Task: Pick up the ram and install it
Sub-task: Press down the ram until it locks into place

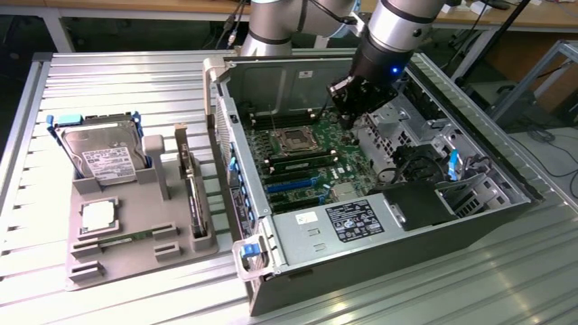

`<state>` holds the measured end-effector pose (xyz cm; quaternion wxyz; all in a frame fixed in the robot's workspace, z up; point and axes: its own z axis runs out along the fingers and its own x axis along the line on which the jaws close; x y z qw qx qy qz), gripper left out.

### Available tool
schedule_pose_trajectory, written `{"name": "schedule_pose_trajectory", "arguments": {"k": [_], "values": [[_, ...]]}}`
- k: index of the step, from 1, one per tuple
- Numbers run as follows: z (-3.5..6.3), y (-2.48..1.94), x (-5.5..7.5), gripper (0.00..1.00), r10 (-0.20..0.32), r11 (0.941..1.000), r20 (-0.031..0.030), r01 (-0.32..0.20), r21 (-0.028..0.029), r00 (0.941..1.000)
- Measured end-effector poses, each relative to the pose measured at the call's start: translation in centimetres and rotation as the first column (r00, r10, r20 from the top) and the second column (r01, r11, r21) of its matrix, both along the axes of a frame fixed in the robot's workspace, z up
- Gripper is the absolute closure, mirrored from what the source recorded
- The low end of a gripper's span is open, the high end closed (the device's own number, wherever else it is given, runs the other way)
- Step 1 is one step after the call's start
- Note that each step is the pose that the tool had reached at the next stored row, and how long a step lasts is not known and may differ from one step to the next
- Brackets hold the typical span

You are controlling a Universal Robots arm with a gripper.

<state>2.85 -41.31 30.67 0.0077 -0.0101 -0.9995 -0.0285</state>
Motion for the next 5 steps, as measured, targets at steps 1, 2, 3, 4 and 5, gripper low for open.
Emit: {"name": "schedule_pose_trajectory", "arguments": {"k": [1,2,3,4,5], "values": [[0.00,0.00,0.00,0.89,0.000,1.0000,0.0000,0.000,0.0001,1.0000],[0.00,0.00,0.00,0.89,0.000,1.0000,0.0001,0.000,0.0001,1.0000],[0.00,0.00,0.00,0.89,0.000,1.0000,0.0001,0.000,0.0001,1.0000],[0.00,0.00,0.00,0.89,0.000,1.0000,0.0001,0.000,0.0001,1.0000],[0.00,0.00,0.00,0.89,0.000,1.0000,0.0000,0.000,0.0001,1.0000]]}}
